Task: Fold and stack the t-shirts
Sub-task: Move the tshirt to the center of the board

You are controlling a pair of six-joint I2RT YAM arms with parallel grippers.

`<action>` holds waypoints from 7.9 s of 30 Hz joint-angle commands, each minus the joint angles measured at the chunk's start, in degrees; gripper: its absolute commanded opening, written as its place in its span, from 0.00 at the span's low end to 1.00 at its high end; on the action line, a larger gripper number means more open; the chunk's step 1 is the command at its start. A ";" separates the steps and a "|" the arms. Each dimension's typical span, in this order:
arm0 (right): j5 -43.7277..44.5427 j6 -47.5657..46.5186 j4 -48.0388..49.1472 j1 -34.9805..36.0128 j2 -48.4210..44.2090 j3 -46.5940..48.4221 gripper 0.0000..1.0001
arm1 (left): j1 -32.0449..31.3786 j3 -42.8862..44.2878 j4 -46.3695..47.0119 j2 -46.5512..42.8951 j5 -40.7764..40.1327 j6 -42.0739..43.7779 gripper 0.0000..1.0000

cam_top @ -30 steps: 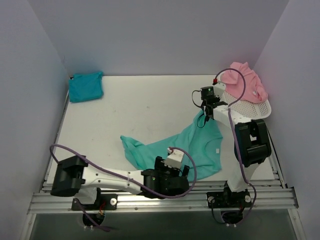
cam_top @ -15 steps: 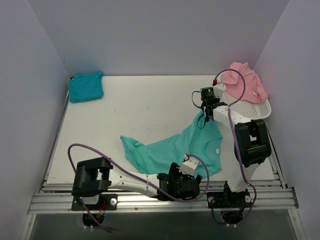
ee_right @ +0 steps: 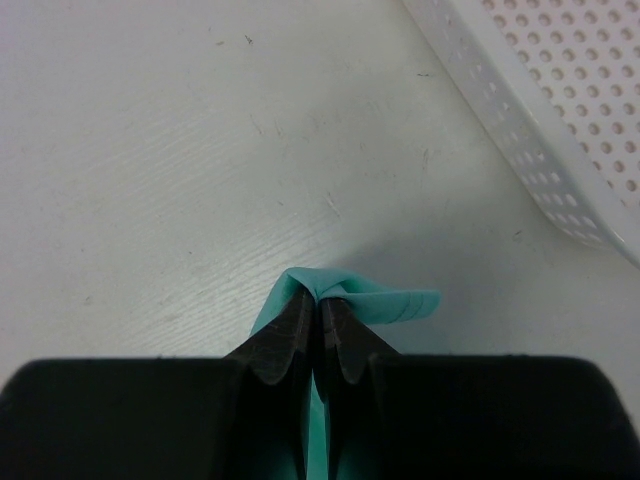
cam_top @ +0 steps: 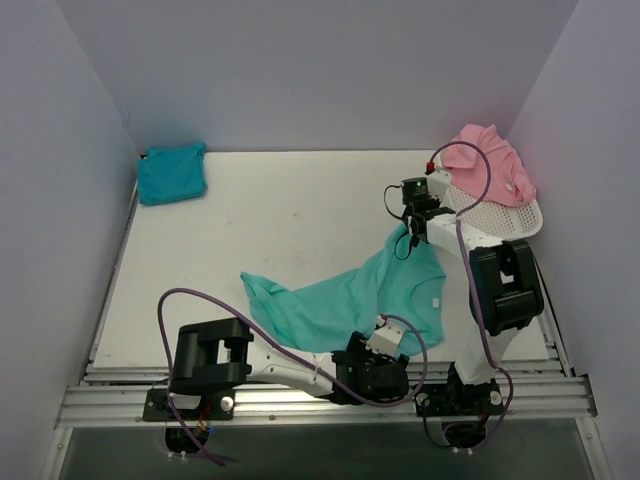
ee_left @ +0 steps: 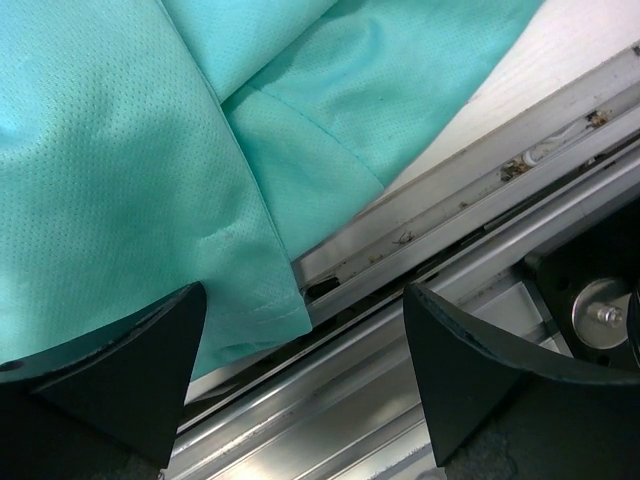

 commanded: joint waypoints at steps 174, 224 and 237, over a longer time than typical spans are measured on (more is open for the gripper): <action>0.11 -13.73 14.18 4.96 -0.82 8.84 0.00 | 81.88 -3.10 20.73 -23.47 13.82 26.38 0.02; 9.61 19.55 -6.52 29.91 -26.38 -16.80 0.97 | 71.26 -21.97 5.36 -37.66 5.30 4.96 0.94; 12.42 45.84 -31.65 53.11 -47.68 -26.83 1.00 | 68.70 -32.79 7.73 -46.90 4.67 2.92 0.94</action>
